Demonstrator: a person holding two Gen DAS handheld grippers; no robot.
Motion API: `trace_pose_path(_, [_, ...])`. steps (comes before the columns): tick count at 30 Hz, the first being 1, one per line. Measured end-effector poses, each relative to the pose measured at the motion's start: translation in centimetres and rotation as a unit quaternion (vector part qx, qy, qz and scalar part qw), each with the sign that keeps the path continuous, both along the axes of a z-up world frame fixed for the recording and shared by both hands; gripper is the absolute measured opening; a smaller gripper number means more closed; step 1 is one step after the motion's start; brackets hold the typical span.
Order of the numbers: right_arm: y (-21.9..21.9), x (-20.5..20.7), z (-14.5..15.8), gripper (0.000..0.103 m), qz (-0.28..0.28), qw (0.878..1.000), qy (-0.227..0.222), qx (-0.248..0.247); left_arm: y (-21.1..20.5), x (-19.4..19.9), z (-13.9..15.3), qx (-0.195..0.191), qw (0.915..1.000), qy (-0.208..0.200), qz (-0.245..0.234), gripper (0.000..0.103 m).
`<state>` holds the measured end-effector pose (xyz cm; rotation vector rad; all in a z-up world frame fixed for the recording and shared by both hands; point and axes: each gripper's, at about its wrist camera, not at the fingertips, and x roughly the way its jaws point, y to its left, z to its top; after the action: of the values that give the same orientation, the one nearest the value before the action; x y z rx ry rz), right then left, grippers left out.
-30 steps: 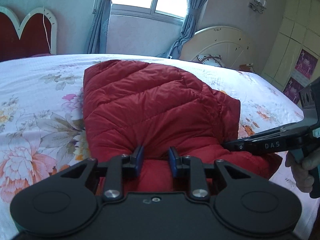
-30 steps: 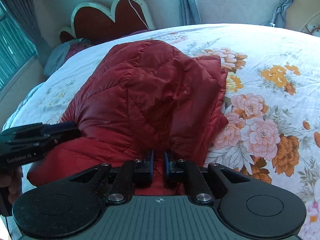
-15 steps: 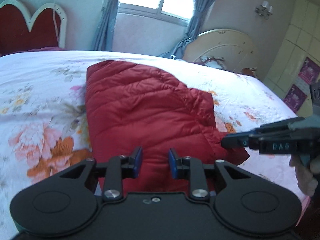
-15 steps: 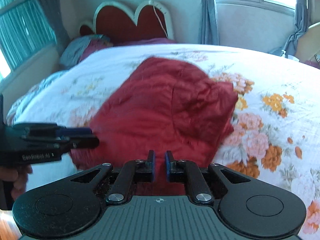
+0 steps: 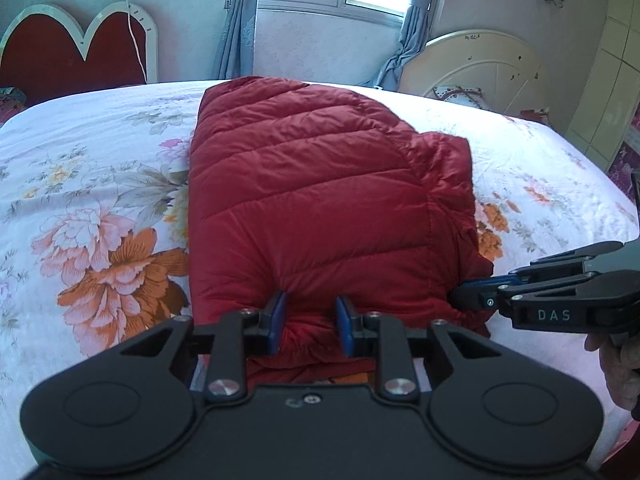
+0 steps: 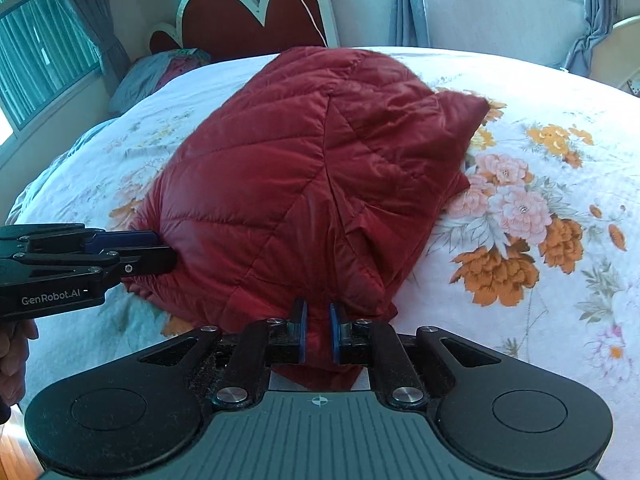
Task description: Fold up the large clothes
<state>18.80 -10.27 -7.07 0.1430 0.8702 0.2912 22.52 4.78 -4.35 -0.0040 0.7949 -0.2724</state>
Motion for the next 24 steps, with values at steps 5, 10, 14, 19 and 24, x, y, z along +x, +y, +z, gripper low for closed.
trace_pose_path(5, [-0.2, 0.3, 0.5, 0.009, 0.008, 1.0, 0.005, -0.001, 0.1, 0.1, 0.2, -0.006, 1.0, 0.002, 0.006, 0.026])
trace_pose_path(10, [-2.6, -0.8, 4.4, 0.01, -0.027, 0.997, -0.074, 0.027, 1.1, -0.9, 3.0, -0.063, 0.9973, -0.036, 0.009, 0.031])
trace_pose_path(14, [-4.8, 2.5, 6.0, 0.01, -0.068, 0.991, -0.113, 0.032, 1.0, 2.3, 4.6, -0.06, 0.9956, -0.072, 0.002, 0.029])
trace_pose_path(19, [-6.7, 8.6, 4.3, 0.01, -0.102, 0.991, -0.089, 0.02, 0.4, 8.0, 3.6, -0.045, 0.9966, -0.069, -0.005, 0.029])
trace_pose_path(24, [-8.4, 10.6, 1.8, 0.009, -0.125, 0.99, -0.054, 0.022, 1.3, 9.9, 1.5, -0.046, 0.9979, -0.046, 0.007, 0.03])
